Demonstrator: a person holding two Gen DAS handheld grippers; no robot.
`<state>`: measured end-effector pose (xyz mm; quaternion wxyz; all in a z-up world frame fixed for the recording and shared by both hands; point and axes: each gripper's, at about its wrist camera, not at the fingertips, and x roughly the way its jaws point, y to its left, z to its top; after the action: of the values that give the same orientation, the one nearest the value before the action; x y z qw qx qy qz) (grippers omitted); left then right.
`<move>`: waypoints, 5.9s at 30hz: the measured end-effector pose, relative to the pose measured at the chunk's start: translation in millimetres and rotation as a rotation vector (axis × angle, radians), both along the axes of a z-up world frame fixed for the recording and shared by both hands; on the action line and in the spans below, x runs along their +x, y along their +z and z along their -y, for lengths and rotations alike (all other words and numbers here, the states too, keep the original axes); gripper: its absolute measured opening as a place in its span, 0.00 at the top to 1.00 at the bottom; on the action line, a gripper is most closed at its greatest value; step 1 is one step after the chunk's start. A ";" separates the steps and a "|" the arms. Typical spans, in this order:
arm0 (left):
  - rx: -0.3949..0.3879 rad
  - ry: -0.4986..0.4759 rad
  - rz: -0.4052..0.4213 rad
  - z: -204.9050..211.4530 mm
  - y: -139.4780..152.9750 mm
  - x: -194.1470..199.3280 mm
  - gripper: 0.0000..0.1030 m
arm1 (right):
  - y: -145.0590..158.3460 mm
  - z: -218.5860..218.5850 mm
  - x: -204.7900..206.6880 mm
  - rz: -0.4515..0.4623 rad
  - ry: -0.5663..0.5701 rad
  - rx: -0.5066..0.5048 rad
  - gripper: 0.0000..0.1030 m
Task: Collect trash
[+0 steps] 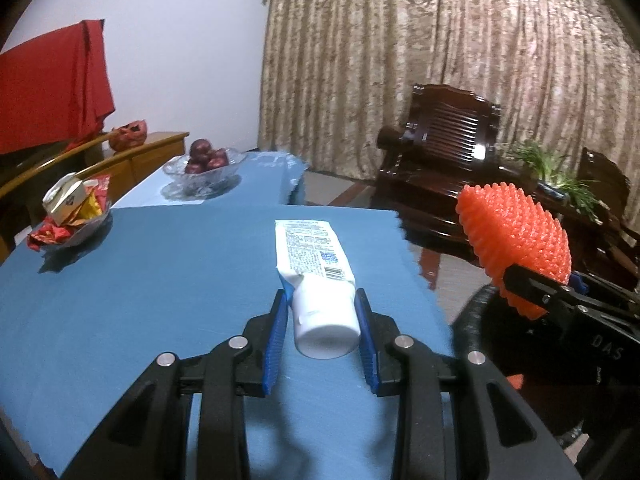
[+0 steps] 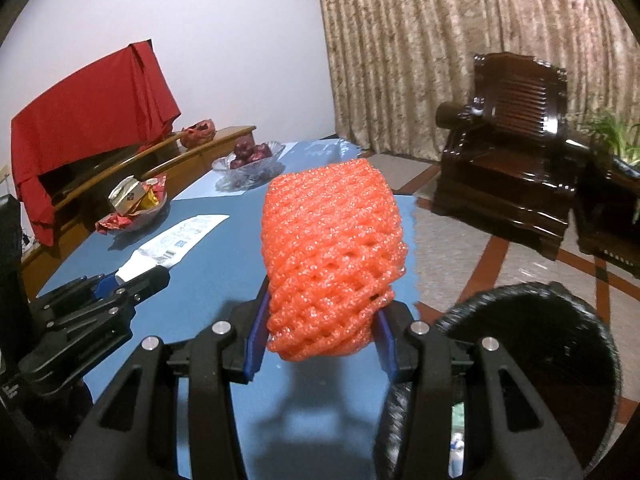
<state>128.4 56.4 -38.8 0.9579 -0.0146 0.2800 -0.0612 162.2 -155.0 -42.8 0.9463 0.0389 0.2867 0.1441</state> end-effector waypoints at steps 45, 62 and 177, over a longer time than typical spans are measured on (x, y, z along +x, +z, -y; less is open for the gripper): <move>0.013 -0.443 -0.019 222.6 -13.6 -9.6 0.68 | -33.6 189.4 -79.4 -0.056 -0.359 -0.053 0.57; -0.014 -0.453 -0.087 229.4 -34.2 20.9 0.31 | -78.7 219.1 -55.6 -0.132 -0.416 -0.088 0.12; 0.044 -0.176 0.063 86.3 68.8 -108.1 0.06 | 59.5 79.4 -146.5 0.004 -0.229 -0.084 0.05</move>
<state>20.3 -29.9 30.0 0.9572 0.0329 0.2514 -0.1395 15.7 -234.4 16.7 0.9580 0.0315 0.2840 0.0230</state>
